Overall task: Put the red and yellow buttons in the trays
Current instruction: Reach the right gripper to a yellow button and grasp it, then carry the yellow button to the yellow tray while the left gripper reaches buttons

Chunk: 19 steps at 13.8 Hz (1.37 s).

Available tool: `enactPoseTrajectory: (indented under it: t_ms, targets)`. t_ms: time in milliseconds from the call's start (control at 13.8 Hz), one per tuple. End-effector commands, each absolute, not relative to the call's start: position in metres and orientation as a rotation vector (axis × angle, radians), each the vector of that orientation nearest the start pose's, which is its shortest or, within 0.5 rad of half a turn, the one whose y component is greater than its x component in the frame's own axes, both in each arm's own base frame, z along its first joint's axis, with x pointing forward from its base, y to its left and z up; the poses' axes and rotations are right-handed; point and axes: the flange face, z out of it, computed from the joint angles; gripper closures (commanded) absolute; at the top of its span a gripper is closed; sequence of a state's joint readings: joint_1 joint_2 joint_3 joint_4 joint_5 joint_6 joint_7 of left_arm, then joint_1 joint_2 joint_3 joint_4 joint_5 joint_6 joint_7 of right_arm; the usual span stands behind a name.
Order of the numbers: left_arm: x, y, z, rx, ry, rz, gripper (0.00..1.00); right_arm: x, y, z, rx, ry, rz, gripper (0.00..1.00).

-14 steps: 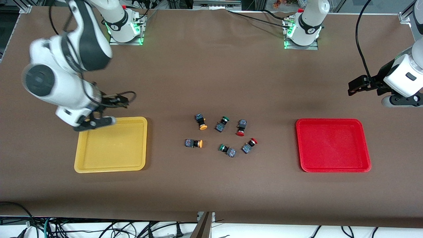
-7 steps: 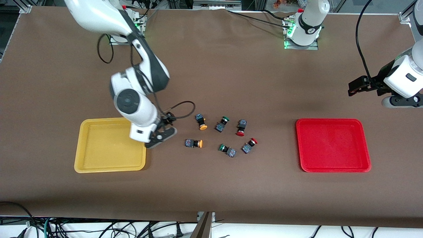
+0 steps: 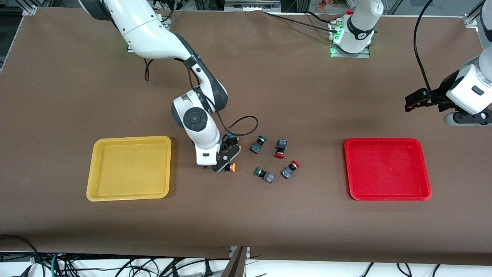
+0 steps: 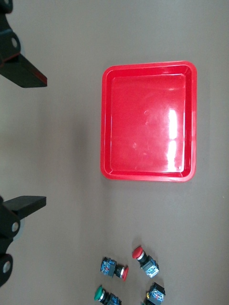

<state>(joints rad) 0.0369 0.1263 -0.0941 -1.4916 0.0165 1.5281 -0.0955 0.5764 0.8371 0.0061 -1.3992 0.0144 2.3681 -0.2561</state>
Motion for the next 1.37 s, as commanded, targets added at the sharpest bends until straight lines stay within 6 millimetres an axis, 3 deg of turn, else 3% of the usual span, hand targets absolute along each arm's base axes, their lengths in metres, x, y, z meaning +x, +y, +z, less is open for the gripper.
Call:
enactPoseTrajectory:
  t_ms: [0,433,722,1011,1227,1300]
  targets:
    - [0.59,-0.028,0.591,-3.154,-0.058,0.139,0.0,0.638,0.408,0.216,-2.801,-1.35,-0.246,0.0]
    - [0.59,-0.028,0.591,-3.154,-0.061,0.139,0.0,0.643,0.412,0.188,-2.782,-1.355,-0.321,0.0]
    - [0.589,-0.03,0.591,-3.154,-0.056,0.139,0.0,0.647,0.405,0.187,-2.787,-1.333,-0.317,0.02]
    - [0.59,-0.03,0.59,-3.155,-0.056,0.142,0.0,0.659,0.386,0.195,-2.803,-1.285,-0.323,0.36]
    - [0.596,-0.032,0.575,-3.154,-0.044,0.18,0.0,0.661,0.383,0.194,-2.786,-1.223,-0.311,0.42]
    - [0.597,-0.043,0.572,-3.154,-0.016,0.186,0.0,0.663,0.379,0.194,-2.779,-1.233,-0.309,0.48]
